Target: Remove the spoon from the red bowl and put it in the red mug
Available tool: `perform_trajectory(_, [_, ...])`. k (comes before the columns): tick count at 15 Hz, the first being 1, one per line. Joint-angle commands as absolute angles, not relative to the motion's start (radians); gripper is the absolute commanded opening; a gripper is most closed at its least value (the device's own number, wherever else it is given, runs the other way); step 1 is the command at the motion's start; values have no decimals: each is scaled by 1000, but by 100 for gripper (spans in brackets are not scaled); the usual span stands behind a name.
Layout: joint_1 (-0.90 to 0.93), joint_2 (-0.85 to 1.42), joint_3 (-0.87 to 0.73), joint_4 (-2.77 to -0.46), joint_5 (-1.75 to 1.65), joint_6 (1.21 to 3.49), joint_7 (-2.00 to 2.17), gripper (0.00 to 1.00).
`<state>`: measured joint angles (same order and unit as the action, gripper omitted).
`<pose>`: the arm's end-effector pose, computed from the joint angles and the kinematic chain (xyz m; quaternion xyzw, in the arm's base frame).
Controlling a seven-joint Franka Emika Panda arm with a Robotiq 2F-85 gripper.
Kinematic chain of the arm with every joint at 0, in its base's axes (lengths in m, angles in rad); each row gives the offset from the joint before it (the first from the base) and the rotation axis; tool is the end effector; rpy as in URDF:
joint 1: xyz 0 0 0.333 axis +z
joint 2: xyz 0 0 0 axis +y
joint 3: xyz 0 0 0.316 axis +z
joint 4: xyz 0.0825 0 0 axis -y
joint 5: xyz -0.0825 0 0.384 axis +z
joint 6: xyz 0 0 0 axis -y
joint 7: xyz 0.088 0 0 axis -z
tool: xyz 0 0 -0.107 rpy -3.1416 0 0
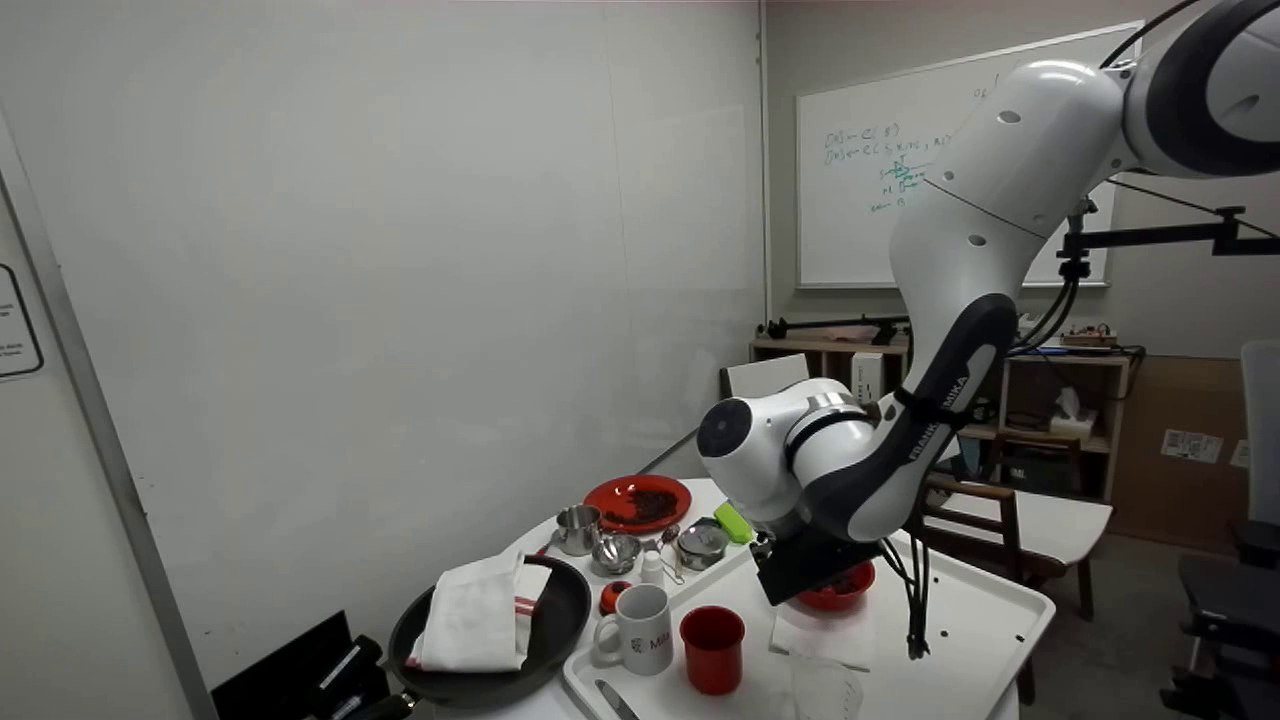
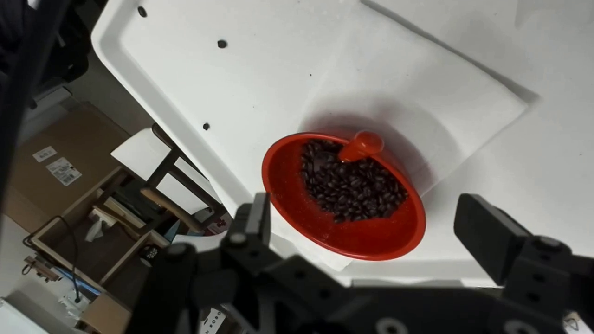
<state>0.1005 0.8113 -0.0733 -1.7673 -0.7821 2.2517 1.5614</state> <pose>0.6177 -0.0018 0.0870 0.8513 -0.4165 0.0912 0.3057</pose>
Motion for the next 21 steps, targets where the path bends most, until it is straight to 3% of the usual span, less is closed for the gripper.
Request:
perform_trajectory(1, [148, 895, -112, -1672, -712, 2186, 1594, 100])
perform_trajectory(20, [175, 1086, -229, -1469, -493, 2107, 1689, 100])
perform_trajectory(21, [177, 1092, -230, -1463, -487, 2105, 1687, 89])
